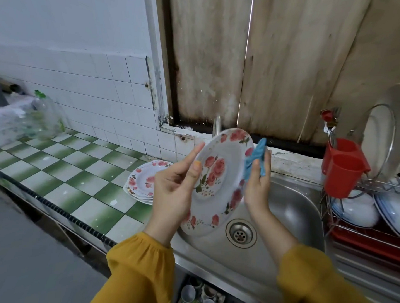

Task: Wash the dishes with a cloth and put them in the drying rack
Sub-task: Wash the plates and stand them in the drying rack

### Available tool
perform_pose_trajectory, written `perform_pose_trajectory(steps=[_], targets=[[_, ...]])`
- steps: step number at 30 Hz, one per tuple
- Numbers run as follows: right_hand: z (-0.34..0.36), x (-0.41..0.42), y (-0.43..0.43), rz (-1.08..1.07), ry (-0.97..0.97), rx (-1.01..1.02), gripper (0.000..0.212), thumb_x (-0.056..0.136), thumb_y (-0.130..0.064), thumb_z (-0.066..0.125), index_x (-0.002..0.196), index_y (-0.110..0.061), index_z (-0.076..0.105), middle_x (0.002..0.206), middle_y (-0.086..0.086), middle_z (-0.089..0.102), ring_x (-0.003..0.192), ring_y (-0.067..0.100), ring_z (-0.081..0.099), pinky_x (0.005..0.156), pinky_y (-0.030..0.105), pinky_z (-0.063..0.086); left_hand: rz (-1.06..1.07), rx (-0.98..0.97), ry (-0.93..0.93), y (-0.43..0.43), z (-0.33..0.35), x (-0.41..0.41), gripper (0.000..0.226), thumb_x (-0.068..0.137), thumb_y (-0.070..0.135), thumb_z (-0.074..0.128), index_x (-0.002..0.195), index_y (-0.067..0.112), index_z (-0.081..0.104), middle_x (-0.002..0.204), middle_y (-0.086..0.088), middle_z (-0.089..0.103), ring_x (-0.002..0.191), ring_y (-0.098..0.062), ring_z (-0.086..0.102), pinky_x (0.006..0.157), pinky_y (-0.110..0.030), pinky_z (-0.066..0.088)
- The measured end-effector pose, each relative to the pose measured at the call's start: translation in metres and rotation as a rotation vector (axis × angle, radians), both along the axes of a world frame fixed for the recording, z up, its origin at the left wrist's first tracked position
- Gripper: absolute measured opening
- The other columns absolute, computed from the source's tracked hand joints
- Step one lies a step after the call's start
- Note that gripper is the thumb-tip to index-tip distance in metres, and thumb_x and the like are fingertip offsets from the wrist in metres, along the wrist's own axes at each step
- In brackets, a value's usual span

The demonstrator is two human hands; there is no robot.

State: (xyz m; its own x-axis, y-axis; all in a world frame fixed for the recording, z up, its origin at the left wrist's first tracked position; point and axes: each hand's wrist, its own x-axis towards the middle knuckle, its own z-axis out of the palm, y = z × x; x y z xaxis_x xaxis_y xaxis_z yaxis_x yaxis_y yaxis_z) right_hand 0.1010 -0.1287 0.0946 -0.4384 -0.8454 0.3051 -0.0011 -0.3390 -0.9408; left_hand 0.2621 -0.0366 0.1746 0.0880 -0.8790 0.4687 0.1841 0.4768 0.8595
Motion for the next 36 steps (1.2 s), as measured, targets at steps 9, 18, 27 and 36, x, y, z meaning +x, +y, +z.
perform_pose_trajectory(steps=[9, 18, 27, 36], targets=[[0.058, -0.006, -0.005, -0.178, -0.576, 0.197, 0.03, 0.1, -0.035, 0.047, 0.079, -0.014, 0.051, 0.074, 0.001, 0.055, 0.066, 0.017, 0.056, 0.058, 0.028, 0.043, 0.459, -0.212, -0.534, -0.017, -0.082, -0.004, 0.043, 0.101, 0.045, 0.042, 0.101, 0.016, 0.074, 0.089, 0.013, 0.068, 0.082, 0.017, 0.059, 0.069, -0.003, 0.049], [0.075, 0.004, 0.013, -0.276, -0.557, -0.024, 0.035, 0.102, -0.025, 0.048, 0.069, -0.017, 0.04, 0.066, -0.002, 0.049, 0.057, 0.009, 0.052, 0.058, 0.03, 0.043, 0.744, 0.289, 0.05, -0.038, -0.081, -0.034, 0.033, 0.104, 0.034, 0.035, 0.127, 0.018, 0.053, 0.125, -0.004, 0.055, 0.118, -0.015, 0.051, 0.096, -0.019, 0.037], [0.023, 0.005, 0.047, -0.1, -0.225, -0.333, 0.032, 0.083, -0.045, 0.048, 0.068, -0.017, 0.047, 0.057, -0.016, 0.058, 0.055, -0.004, 0.053, 0.051, 0.014, 0.04, 0.192, 0.971, 0.856, -0.051, -0.049, -0.032, 0.033, 0.096, -0.01, 0.03, 0.124, -0.003, 0.045, 0.118, -0.024, 0.054, 0.113, -0.042, 0.057, 0.096, -0.049, 0.05], [-0.032, -0.009, 0.059, -0.006, 0.841, -0.437, 0.041, 0.102, -0.046, 0.031, 0.12, -0.025, 0.062, 0.13, -0.002, 0.061, 0.128, 0.012, 0.044, 0.11, 0.027, 0.031, 0.275, 0.479, 0.172, -0.042, -0.049, -0.036, 0.053, 0.102, 0.012, 0.046, 0.151, 0.025, 0.031, 0.142, -0.002, 0.047, 0.121, -0.021, 0.054, 0.097, -0.027, 0.05]])
